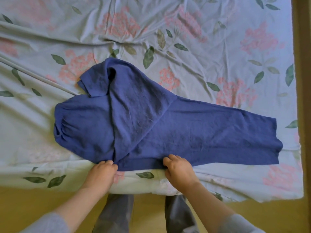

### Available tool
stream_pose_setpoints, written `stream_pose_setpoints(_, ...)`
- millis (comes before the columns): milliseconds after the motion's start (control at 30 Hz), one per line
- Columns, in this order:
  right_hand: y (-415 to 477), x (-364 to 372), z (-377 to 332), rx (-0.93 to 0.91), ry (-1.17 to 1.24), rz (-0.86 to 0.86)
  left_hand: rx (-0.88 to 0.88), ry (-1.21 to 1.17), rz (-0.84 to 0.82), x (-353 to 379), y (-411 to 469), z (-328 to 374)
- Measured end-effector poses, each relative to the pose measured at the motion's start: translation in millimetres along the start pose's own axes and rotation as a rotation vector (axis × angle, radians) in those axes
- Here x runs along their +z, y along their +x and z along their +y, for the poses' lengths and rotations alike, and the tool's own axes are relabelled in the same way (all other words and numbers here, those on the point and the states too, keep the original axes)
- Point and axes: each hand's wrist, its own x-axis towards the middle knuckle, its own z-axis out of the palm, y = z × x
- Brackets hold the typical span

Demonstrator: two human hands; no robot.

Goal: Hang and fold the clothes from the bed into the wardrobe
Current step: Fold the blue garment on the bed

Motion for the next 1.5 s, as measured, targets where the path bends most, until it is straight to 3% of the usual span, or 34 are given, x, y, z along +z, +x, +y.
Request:
stream_pose_setpoints(67,-1,0,2,-0.002,-0.004,0.014,0.034,-0.075,0.044,-3,-3,-2)
stream_pose_setpoints(167,-6,-2,5,-0.016,-0.025,0.046,0.183,-0.262,0.318,-13,-8,0)
stream_pose_setpoints(267,-9,0,14,-0.032,-0.047,0.096,0.289,-0.21,0.384,-23,-3,15)
stream_pose_setpoints(467,-14,4,25,-0.054,0.01,0.095,0.279,-0.164,0.181,-14,16,22)
stream_pose_setpoints(600,-24,4,32,-0.083,-0.058,-0.087,0.364,-0.135,0.055,-13,15,15)
stream_pose_setpoints(633,-26,1,33,-0.066,-0.053,-0.049,0.385,-0.153,0.05,-15,16,16)
stream_pose_setpoints(700,-26,-4,37,-0.014,-0.003,0.182,0.413,-0.315,0.151,-21,17,28)
stream_pose_setpoints(767,-15,-6,43,0.093,0.028,0.402,0.424,-0.487,0.391,-30,22,48)
stream_pose_setpoints(833,4,-10,54,0.204,0.046,0.422,0.397,-0.503,0.58,-40,31,70)
stream_pose_setpoints(867,12,-9,62,0.261,0.058,0.339,0.384,-0.46,0.606,-44,38,82)
stream_pose_setpoints(933,16,2,85,0.355,0.016,0.167,0.373,-0.29,0.533,-45,49,101)
stream_pose_setpoints(1033,-9,19,130,0.448,-0.022,0.185,0.339,-0.074,0.408,-40,60,124)
stream_pose_setpoints(1167,-48,19,192,0.693,0.061,0.2,0.36,0.038,0.369,-44,80,147)
stream_pose_setpoints(1367,-88,-8,255,0.935,0.394,0.502,0.45,0.094,0.311,-65,107,199)
stream_pose_setpoints(1500,-95,-22,287,1.092,0.481,0.65,0.514,0.104,0.248,-88,117,248)
